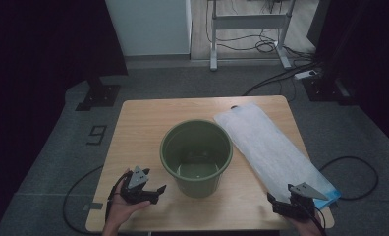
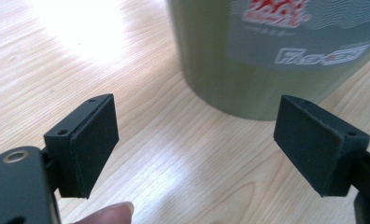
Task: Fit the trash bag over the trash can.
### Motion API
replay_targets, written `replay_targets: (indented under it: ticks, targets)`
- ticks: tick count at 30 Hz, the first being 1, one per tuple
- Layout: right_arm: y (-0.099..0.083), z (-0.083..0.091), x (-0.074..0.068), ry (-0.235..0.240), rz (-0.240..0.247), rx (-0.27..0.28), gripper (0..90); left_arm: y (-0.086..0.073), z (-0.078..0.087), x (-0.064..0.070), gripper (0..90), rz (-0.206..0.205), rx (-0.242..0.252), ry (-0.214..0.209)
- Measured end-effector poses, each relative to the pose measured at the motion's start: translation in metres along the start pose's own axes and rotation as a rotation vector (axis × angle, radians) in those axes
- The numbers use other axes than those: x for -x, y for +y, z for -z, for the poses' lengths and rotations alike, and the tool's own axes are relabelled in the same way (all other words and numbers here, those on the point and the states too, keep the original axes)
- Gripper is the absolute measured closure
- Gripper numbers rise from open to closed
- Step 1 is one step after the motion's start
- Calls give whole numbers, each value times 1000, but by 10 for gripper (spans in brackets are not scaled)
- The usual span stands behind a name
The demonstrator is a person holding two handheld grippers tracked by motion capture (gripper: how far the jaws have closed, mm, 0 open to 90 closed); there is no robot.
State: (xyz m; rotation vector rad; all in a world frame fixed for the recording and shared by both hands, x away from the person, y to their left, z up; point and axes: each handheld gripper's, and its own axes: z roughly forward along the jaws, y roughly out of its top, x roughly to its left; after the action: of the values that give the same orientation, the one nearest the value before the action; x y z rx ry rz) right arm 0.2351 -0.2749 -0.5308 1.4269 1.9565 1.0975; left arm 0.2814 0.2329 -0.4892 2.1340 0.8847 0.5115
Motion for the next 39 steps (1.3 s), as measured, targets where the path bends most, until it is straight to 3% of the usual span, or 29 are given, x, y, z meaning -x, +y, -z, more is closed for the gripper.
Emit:
replay_targets:
  ticks: [6,8,14,16,20,21,22,27,30,34,39]
  targets:
    - [2,-8,-7,-34,46,-42,129,-4,3,-10,139,22,9,6]
    - [5,-16,-8,-59,52,-82,131,-5,2,-11,139,21,2,10]
    - [18,-42,-8,-97,12,-152,136,-10,4,-17,140,31,-7,24]
    - [20,-49,-7,-128,14,-181,154,-11,4,-19,140,32,-16,32]
    - [20,-56,-5,-159,13,-212,222,-13,4,-20,141,36,-22,34]
    - [21,-54,-4,-162,14,-205,345,-15,3,-21,141,37,-27,34]
    - [21,-53,-4,-168,22,-202,385,-15,3,-21,142,37,-31,35]
    - [17,-42,2,-125,45,-221,680,-15,2,-18,143,31,-38,33]
    - [10,-29,8,-93,40,-228,803,-15,2,-16,143,30,-39,32]
    - [-1,-11,21,-47,10,-235,875,-16,3,-17,143,32,-41,32]
    - [-16,10,33,16,-23,-236,886,-18,5,-19,144,41,-38,34]
